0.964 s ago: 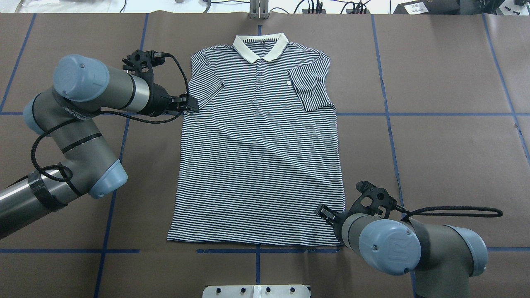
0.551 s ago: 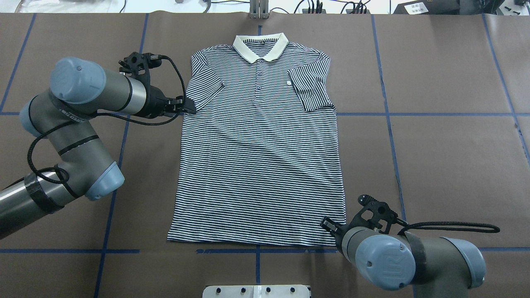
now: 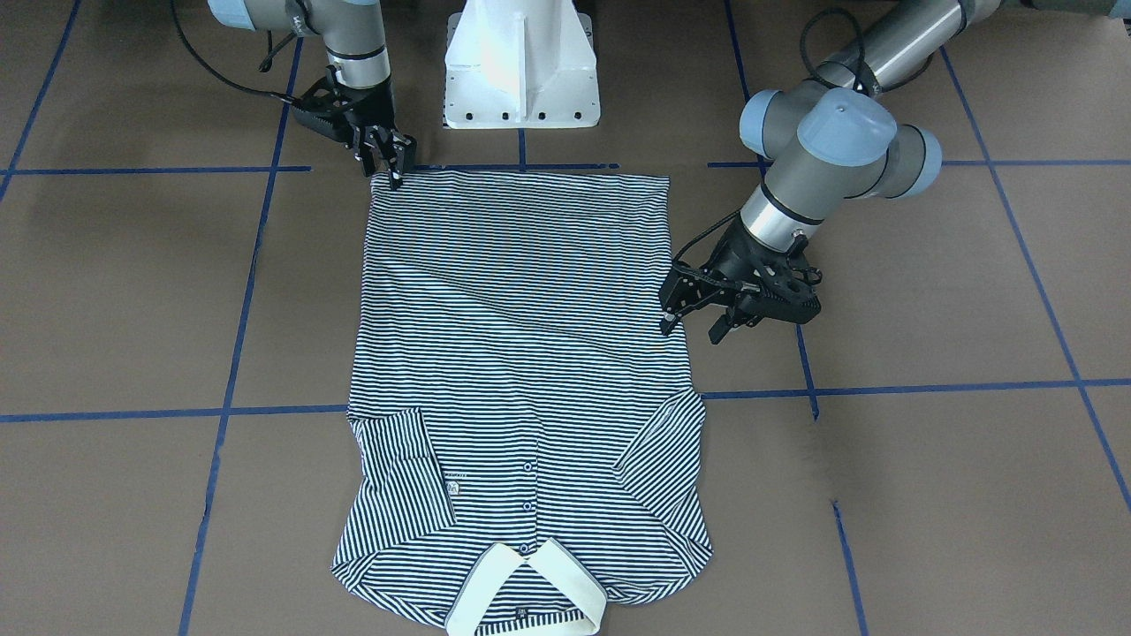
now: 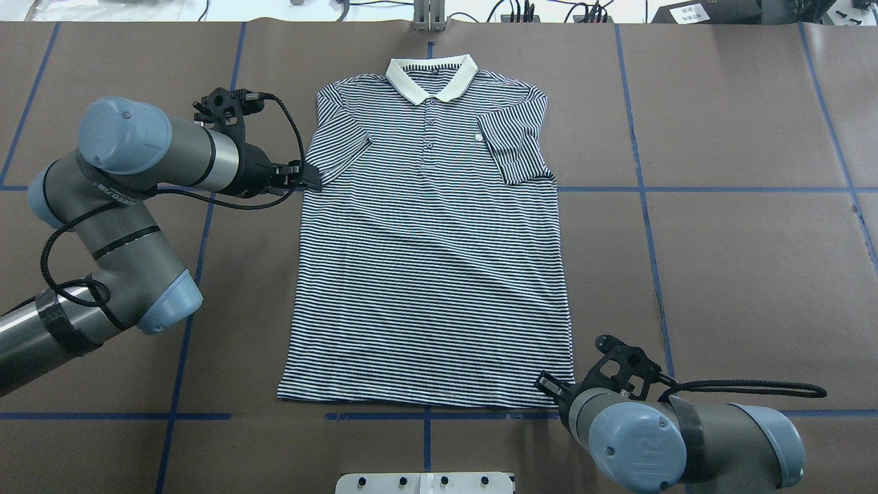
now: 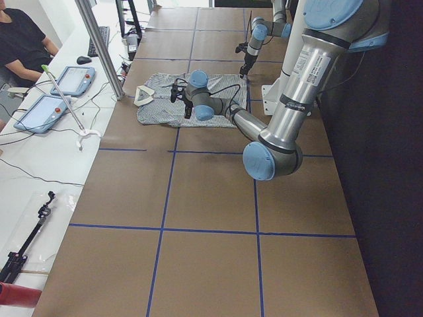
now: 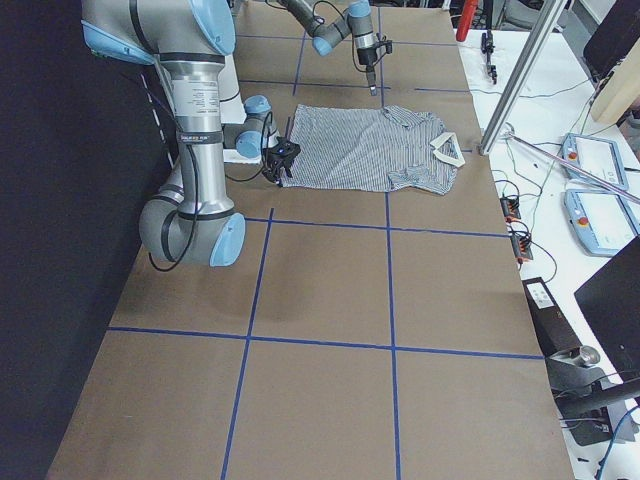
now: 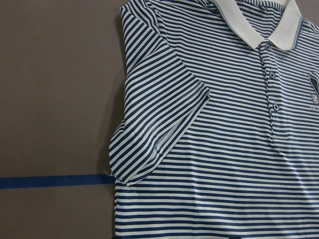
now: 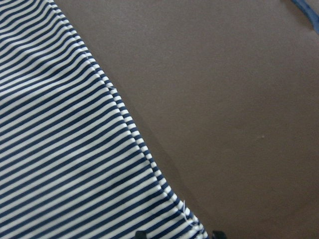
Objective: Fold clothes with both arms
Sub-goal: 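Move both grippers down to the hem corners nearest the robot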
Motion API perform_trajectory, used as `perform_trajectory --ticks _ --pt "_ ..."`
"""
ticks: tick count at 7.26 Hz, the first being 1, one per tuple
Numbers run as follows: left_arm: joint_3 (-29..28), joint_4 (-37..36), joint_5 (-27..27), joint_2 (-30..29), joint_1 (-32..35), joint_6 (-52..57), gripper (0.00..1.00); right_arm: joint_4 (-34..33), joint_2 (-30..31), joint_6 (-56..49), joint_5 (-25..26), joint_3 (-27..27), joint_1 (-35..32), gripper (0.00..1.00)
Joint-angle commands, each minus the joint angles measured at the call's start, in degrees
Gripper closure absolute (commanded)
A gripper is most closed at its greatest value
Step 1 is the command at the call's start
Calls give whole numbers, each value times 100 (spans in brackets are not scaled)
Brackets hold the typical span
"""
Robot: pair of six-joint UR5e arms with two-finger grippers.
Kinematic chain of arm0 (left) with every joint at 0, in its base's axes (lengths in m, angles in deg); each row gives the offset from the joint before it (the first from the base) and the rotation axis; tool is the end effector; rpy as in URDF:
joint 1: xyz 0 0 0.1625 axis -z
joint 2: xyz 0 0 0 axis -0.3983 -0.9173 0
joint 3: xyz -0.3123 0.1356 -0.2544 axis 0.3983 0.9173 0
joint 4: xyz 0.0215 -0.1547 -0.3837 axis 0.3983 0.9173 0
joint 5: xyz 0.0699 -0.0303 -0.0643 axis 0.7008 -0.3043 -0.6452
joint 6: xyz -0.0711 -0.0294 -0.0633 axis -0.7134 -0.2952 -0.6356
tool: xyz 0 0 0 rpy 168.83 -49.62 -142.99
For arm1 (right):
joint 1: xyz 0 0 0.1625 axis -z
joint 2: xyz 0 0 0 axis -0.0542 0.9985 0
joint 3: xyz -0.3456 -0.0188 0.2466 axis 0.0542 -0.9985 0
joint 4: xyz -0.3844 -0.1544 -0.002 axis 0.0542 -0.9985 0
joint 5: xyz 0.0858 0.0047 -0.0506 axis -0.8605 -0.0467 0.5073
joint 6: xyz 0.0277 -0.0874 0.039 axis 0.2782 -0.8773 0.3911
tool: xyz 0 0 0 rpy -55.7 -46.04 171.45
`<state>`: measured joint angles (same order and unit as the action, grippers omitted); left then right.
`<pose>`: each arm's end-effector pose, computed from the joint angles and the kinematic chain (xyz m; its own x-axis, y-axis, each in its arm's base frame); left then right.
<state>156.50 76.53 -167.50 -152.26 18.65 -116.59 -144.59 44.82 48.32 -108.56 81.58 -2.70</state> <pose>0.4235 -0.5141 0.3173 0.4231 0.0628 -0.9039 0.2474 0.9517 0.1819 -0.5070 -0.2003 0.3524 0.5419 0.5570 0.6294 -0.5453 0.8029 -0.2411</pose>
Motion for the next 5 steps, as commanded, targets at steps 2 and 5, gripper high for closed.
perform_trajectory --ticks 2,5 --pt "72 -19 2 -16 -3 -184 23 -23 30 -8 0 34 10 100" --pt "1121 -63 830 699 -762 -1237 23 -23 48 -69 -9 261 -25 100"
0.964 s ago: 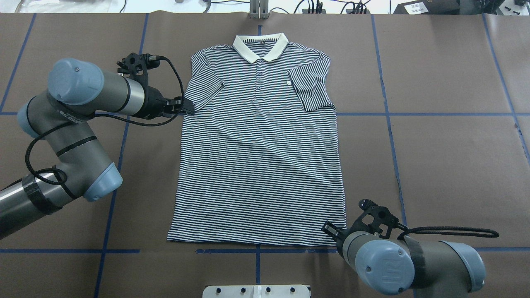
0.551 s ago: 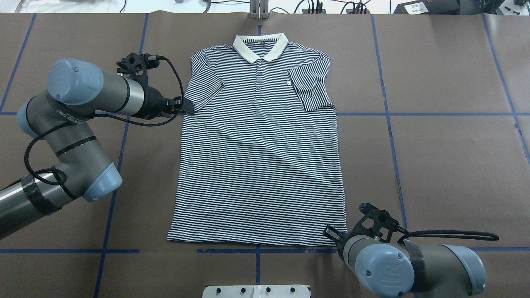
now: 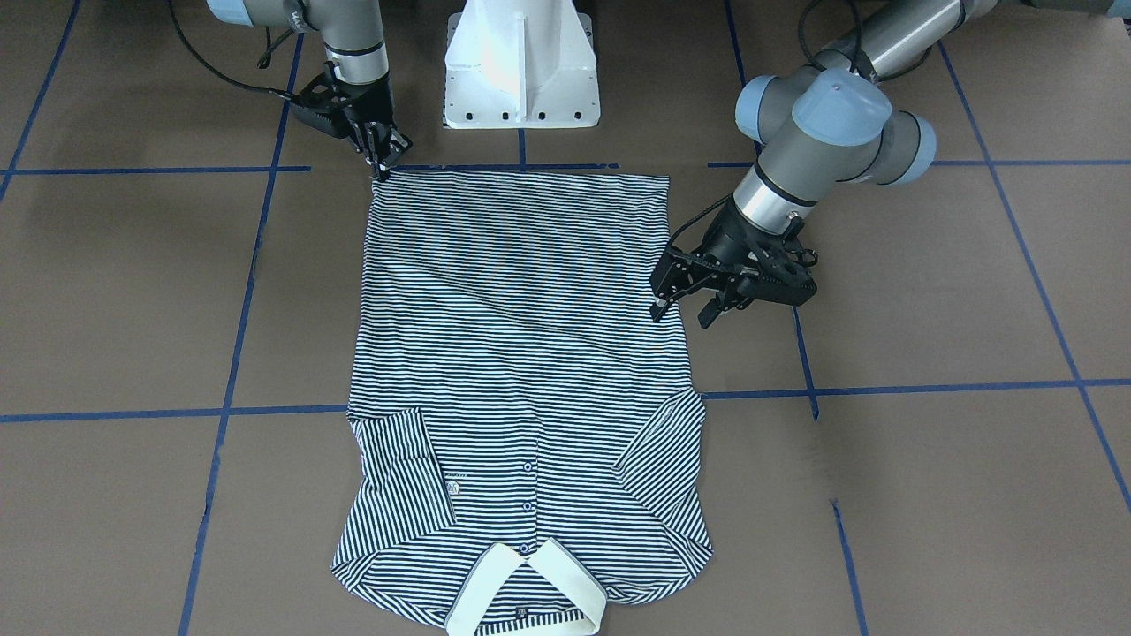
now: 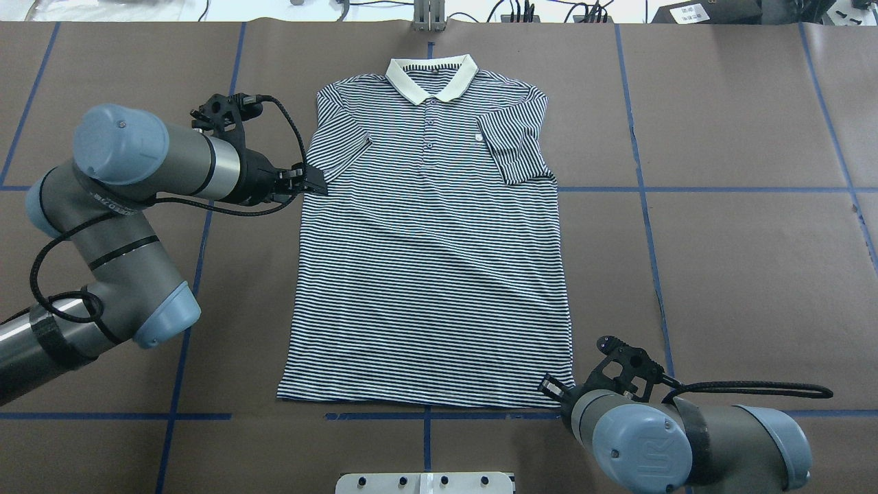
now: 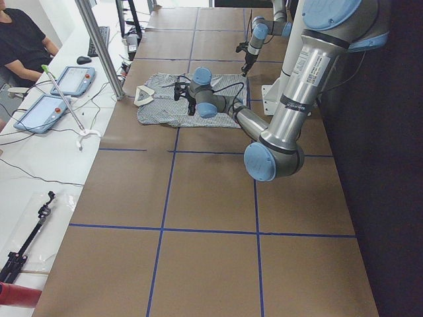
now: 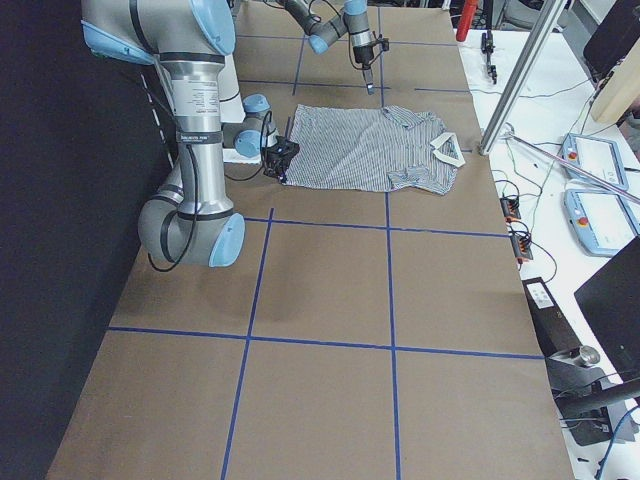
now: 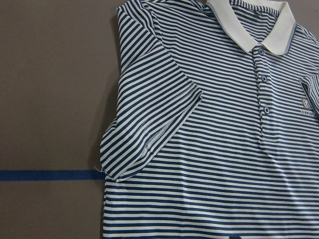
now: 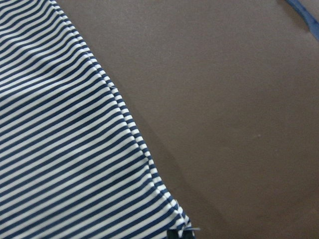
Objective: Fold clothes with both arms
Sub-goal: 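Move both grippers down to the hem corners nearest the robot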
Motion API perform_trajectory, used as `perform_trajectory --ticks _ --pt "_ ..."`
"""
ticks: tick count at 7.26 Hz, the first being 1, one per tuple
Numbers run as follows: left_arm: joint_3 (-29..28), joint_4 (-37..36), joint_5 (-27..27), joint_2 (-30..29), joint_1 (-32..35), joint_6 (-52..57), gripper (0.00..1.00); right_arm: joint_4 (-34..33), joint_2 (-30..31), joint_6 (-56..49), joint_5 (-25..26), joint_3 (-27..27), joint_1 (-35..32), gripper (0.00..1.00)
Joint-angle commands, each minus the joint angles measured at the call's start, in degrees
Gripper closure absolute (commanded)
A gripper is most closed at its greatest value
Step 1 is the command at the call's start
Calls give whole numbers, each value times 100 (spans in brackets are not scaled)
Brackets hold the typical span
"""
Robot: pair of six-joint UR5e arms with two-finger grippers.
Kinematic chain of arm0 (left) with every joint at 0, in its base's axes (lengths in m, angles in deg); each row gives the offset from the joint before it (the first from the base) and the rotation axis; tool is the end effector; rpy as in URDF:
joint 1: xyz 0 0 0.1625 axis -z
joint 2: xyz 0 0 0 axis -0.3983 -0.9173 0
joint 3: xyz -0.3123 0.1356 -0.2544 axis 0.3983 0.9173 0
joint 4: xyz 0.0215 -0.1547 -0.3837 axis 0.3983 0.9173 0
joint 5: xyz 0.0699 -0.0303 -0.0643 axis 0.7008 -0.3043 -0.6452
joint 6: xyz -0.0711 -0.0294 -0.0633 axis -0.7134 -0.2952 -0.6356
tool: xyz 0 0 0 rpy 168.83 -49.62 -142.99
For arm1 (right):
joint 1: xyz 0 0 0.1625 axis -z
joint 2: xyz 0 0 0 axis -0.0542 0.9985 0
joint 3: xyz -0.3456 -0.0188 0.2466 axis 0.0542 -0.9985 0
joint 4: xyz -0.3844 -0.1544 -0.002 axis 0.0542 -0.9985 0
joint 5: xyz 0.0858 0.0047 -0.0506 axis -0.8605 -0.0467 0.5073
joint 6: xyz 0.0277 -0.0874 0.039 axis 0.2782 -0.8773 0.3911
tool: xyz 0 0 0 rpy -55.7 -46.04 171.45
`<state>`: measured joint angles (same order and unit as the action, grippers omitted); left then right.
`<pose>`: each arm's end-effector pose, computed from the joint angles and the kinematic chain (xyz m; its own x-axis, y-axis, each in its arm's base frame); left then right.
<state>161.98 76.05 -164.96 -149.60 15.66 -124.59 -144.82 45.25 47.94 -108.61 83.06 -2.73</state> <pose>0.4255 -0.4769 0.3038 0.3670 -0.0291 -0.9298 0.2943 0.9518 0.0864 -0.4995 -0.1997 0.3452 0.5364 0.5511 0.6392 -0.5382 0.8068 -0.2440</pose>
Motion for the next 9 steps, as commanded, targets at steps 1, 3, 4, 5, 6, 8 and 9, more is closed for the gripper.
perform_trajectory --ticks 1,3,4,5,6,8,9 --pt "1118 -275 1383 873 -1138 -701 23 0 5 -49 -21 175 -66 100" --pt "1624 -1179 1950 1035 -1966 -1525 24 0 -4 -58 -65 263 -153 100" --pt "1625 -1227 2441 1253 -2380 -1652 25 0 -12 -58 -73 264 -189 100" --pt "1616 -1236 2454 1421 -2541 -1818 26 0 -12 -66 -100 272 -215 100" --pt "1668 -1419 2446 1423 -2707 -1863 26 0 -21 -66 -100 272 -215 100" --pt "1871 -1772 2437 1422 -2954 -2092 28 0 -30 -66 -100 264 -216 100" --pt "1836 -1781 2446 1431 -3034 -2188 28 0 -21 -66 -100 264 -215 100"
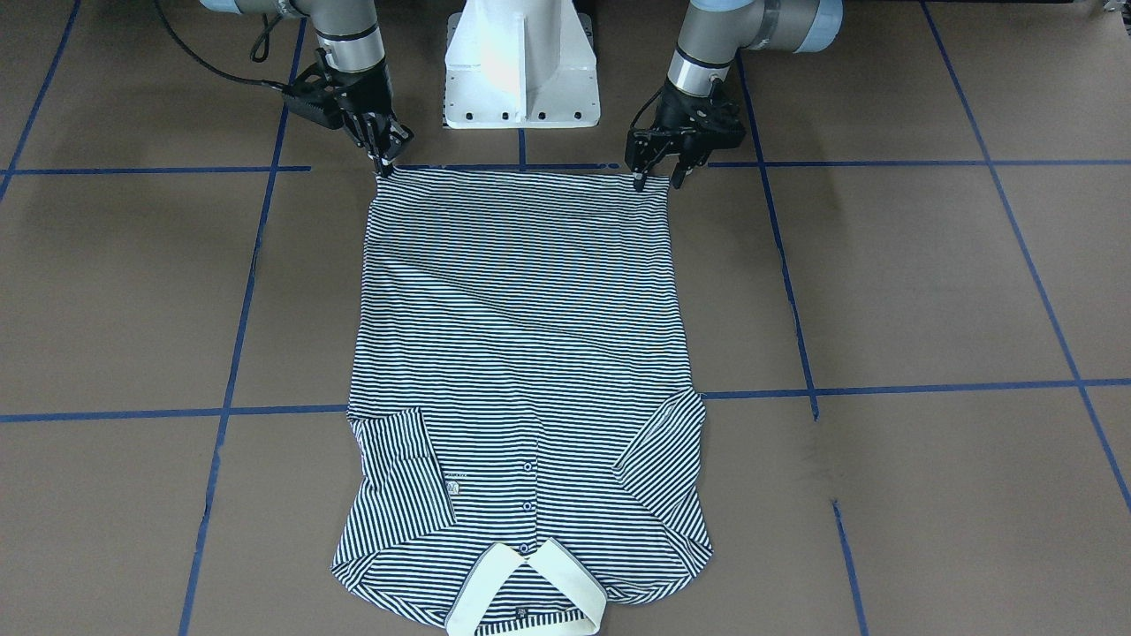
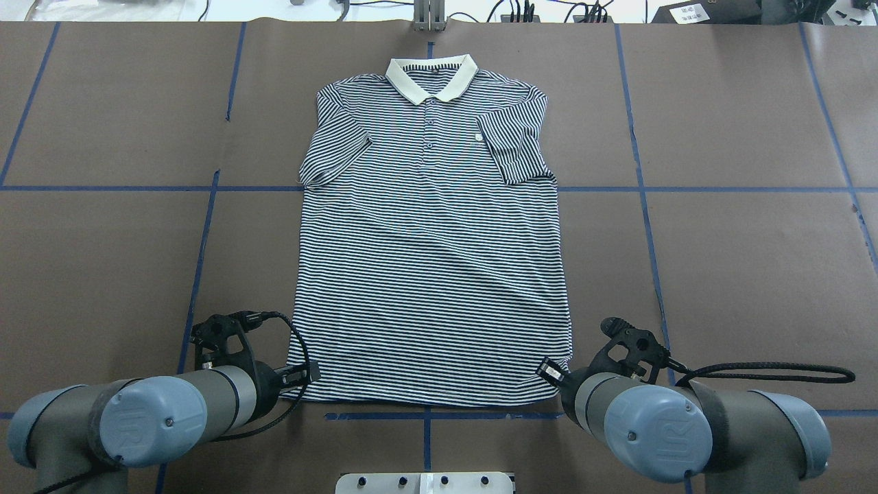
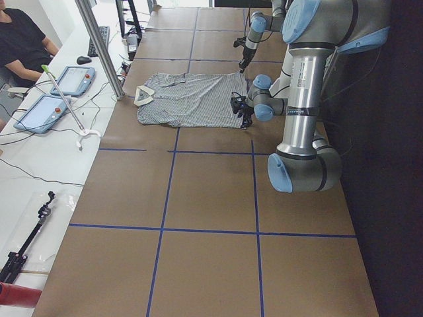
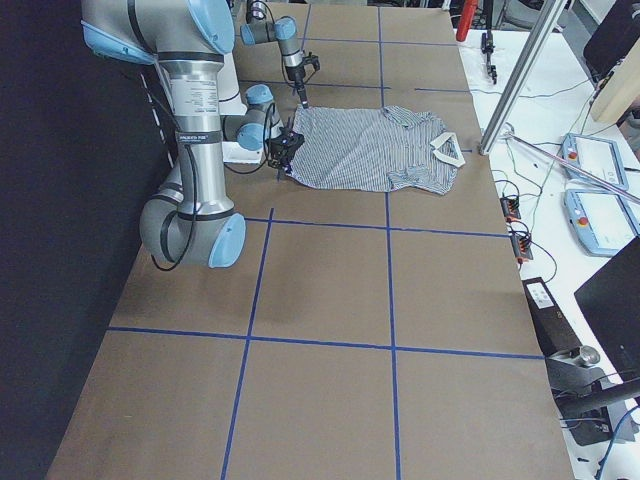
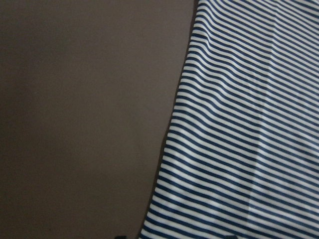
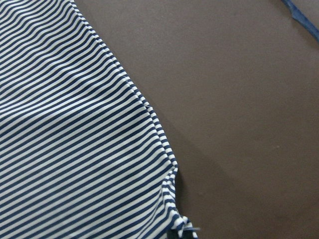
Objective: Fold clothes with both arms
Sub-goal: 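Grasp the two hem corners with the left and right grippers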
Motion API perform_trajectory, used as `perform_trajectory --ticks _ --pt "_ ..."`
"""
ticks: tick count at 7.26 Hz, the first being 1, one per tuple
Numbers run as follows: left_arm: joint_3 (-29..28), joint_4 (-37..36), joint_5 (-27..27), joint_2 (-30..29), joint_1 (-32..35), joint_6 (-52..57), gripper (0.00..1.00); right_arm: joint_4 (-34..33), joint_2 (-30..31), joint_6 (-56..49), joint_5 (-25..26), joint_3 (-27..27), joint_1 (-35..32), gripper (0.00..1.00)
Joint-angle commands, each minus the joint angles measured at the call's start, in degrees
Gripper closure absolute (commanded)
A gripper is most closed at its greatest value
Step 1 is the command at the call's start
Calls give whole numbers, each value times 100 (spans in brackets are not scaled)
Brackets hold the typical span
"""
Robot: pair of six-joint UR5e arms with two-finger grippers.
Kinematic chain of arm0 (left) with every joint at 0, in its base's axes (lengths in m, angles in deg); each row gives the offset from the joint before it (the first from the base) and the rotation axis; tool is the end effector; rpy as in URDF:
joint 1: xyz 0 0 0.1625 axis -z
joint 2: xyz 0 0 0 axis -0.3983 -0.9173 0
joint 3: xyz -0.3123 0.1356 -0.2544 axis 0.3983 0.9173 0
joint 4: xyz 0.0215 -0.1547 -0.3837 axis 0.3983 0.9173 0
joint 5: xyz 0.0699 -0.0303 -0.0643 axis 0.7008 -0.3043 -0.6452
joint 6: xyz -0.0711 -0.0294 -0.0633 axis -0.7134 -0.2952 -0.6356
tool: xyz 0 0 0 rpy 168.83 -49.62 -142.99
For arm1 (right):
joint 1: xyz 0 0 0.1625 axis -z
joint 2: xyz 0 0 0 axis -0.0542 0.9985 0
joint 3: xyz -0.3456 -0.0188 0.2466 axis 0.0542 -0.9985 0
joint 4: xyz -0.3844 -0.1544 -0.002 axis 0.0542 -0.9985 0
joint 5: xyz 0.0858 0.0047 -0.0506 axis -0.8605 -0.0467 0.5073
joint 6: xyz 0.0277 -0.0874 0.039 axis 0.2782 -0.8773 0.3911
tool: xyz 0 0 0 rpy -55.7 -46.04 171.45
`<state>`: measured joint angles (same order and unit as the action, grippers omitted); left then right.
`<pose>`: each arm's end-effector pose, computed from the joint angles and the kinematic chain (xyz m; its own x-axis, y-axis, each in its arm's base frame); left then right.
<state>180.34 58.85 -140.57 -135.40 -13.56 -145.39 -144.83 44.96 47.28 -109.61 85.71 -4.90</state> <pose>0.4958 -0.2320 0.3405 0.5274 -0.2336 -0.8168 0.3287 0.9427 -0.0574 -0.4815 -0.2153 0.3223 0.4942 0.5593 0.6656 -0.5395 0.7977 -0.2697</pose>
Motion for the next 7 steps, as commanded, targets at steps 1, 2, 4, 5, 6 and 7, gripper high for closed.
perform_trajectory --ticks 1,2,4,5,6,7 --pt "0 -61 7 19 -130 -118 30 0 7 0 0 -10 1 100" --pt "-26 -70 7 37 -139 -118 30 0 16 0 0 -10 1 100" --pt "-27 -70 7 63 -130 -118 36 0 16 0 0 -10 1 100" --pt "-27 -70 7 133 -139 -118 37 0 25 0 0 -10 -8 100" --pt "-27 -70 7 143 -139 -118 39 0 33 0 0 -1 -8 100" --pt "-27 -70 7 143 -130 -127 57 0 25 0 0 -1 -8 100"
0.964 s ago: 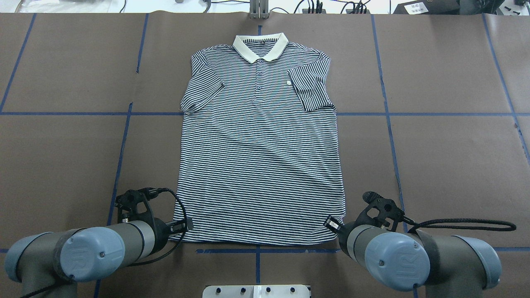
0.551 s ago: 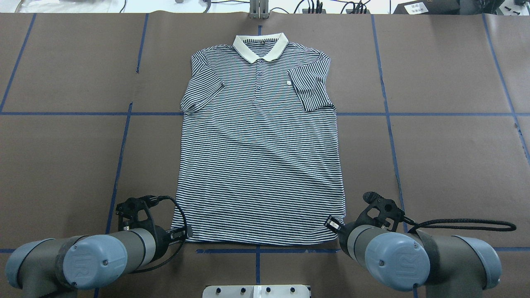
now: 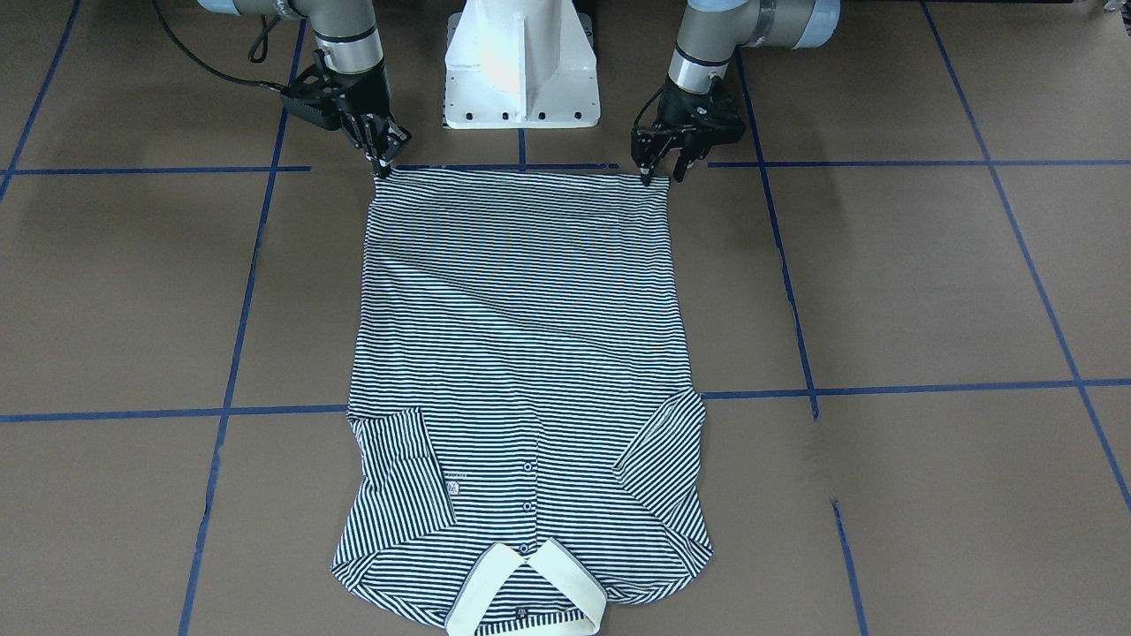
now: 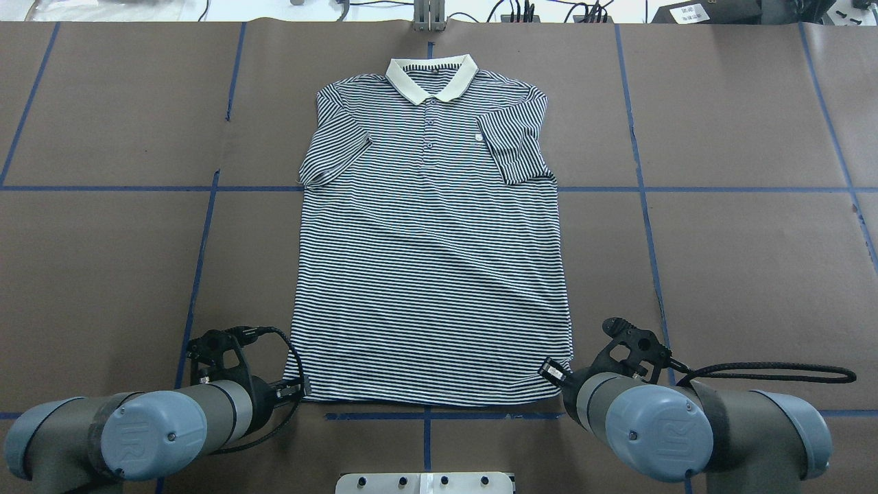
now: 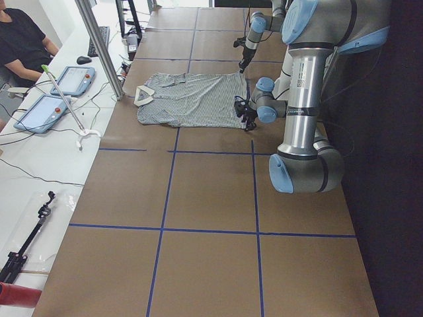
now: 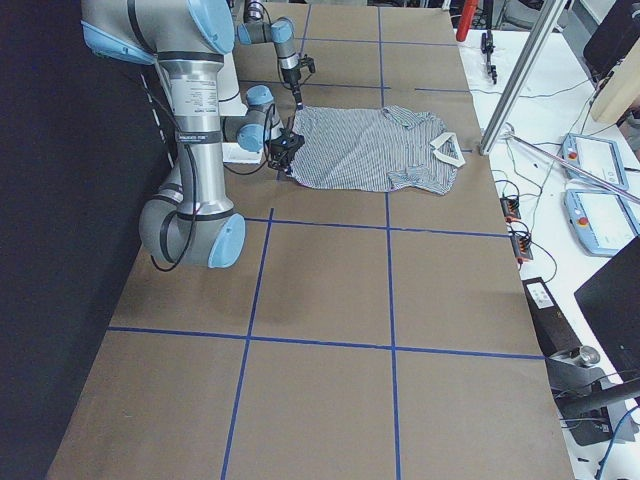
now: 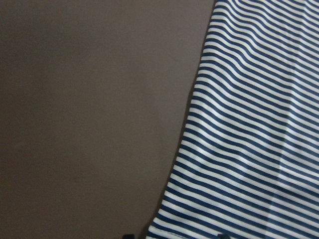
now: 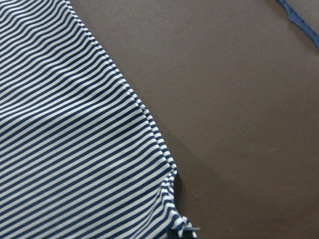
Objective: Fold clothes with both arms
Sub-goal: 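Grasp the two hem corners with the left and right grippers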
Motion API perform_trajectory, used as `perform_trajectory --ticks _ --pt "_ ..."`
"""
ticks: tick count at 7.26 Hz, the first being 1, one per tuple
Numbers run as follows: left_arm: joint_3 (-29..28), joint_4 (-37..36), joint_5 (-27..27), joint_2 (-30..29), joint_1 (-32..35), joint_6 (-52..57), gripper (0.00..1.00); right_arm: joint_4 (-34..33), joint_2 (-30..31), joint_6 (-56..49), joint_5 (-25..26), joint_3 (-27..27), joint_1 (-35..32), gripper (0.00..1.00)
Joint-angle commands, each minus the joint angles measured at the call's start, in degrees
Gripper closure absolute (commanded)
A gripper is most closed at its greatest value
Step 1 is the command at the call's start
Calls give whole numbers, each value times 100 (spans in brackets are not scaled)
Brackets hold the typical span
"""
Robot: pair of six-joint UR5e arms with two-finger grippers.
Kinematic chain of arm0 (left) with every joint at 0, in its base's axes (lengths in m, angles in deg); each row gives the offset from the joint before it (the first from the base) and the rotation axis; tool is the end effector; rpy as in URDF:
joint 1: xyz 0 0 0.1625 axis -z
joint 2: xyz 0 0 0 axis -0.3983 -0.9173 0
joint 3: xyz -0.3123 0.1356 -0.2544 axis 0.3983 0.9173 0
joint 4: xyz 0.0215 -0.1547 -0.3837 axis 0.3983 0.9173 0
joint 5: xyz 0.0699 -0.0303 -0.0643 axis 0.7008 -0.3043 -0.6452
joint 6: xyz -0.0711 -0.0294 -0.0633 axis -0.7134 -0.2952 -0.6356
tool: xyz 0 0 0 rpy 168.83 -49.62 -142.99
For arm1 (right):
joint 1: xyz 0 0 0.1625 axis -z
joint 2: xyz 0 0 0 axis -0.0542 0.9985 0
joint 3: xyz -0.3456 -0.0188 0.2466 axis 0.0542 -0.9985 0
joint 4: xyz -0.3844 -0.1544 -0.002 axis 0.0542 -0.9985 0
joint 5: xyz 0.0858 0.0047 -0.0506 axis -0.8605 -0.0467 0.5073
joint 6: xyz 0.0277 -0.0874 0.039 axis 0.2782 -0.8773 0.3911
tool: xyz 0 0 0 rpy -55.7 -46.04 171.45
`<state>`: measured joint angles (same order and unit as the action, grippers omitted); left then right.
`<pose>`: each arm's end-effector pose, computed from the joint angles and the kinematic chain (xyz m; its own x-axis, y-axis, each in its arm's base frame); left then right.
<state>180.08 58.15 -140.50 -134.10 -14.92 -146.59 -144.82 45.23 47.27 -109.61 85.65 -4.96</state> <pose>0.4983 -0.2199 0.3562 0.5575 -0.2456 -0.7930 0.3210 0.9447 -0.0669 -0.4808 -0.2158 0.3252 0.4974 0.5602 0.6624 -0.5417 0.7970 -0.2672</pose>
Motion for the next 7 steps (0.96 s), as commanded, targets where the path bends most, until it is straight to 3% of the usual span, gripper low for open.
perform_trajectory --ticks 1,4,7 --pt "17 0 -9 4 -3 2 97 0 6 0 0 4 -1 100" --pt "131 0 -18 -22 6 -15 100 0 7 0 0 13 -10 100" --pt "1200 -832 17 135 -465 -864 100 0 138 0 0 285 25 100"
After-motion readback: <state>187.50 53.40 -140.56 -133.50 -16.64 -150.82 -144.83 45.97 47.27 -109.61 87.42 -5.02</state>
